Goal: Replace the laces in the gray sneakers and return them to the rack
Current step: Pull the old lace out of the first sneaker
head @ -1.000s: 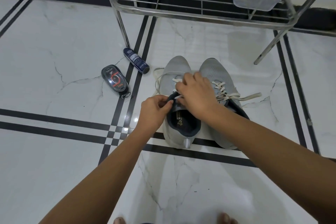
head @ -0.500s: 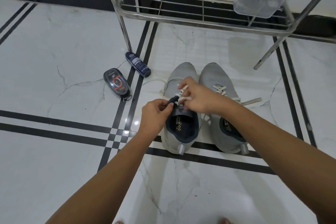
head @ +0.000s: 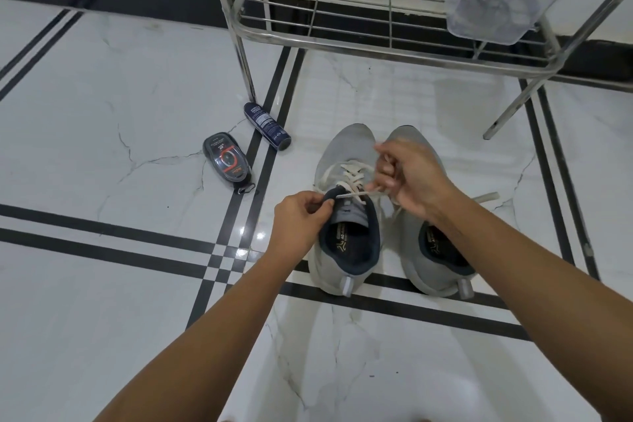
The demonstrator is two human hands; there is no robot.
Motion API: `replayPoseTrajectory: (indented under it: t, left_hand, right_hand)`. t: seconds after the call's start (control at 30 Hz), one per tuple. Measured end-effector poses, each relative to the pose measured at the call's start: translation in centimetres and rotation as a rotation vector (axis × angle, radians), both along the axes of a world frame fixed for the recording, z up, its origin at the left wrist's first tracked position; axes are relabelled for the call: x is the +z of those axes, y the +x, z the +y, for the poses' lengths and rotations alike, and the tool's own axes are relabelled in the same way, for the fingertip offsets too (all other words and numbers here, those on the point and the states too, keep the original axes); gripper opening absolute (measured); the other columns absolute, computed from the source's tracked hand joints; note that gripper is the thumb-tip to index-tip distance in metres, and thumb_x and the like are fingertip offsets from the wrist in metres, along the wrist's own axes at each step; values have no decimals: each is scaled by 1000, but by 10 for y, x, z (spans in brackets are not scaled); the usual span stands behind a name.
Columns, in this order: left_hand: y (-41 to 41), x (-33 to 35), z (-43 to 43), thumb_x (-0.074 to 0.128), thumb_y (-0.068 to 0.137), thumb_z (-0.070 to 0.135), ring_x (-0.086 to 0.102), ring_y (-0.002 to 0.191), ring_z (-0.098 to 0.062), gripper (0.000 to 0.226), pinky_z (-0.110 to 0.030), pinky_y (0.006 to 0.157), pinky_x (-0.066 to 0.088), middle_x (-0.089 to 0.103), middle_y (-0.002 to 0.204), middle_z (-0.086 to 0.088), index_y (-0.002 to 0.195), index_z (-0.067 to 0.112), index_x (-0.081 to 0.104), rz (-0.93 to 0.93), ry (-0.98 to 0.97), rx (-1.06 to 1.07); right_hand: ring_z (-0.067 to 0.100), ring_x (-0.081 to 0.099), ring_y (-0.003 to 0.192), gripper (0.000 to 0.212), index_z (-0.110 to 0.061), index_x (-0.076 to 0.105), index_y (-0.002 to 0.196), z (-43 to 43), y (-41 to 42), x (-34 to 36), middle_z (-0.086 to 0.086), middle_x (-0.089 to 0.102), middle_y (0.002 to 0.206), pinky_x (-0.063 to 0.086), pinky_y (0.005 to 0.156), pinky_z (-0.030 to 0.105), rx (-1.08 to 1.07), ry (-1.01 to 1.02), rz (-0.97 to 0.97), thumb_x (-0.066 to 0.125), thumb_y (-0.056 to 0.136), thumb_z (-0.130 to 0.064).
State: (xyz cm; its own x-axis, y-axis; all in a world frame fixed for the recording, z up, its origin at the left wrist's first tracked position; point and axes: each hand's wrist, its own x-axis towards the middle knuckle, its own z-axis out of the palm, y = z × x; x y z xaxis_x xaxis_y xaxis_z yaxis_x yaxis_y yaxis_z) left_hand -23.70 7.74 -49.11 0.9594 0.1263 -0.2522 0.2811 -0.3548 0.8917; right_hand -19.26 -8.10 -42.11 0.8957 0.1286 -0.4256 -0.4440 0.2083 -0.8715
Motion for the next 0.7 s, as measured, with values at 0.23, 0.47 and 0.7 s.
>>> replayPoseTrajectory:
  t: [0.23,0.47,0.7]
  left_hand:
    - [1,2,-2,63,87,20,64,77,-9,17,-9,65,49,67,82,2,99,9,70,-7,-1,-30]
    - [1,2,-5,63,87,19,62,75,-8,19,-11,69,49,67,82,1,101,7,69,-14,-2,-52]
    - [1,-2,-1,64,86,19,62,72,-7,14,-13,68,50,69,82,-2,95,9,69,11,-45,-35]
  right_hand:
    - [24,56,96,25,-4,65,94,22,-2,-15,9,53,105,44,79,34,949,-1318,-449,63,87,-28]
    - [24,56,93,20,-12,62,100,18,2,-12,4,57,96,45,75,32,959,-1509,-451,64,85,-25]
    - [6,62,75,31,-4,49,61,-7,-1,7,2,64,79,47,80,17,357,-271,-68,50,91,-4]
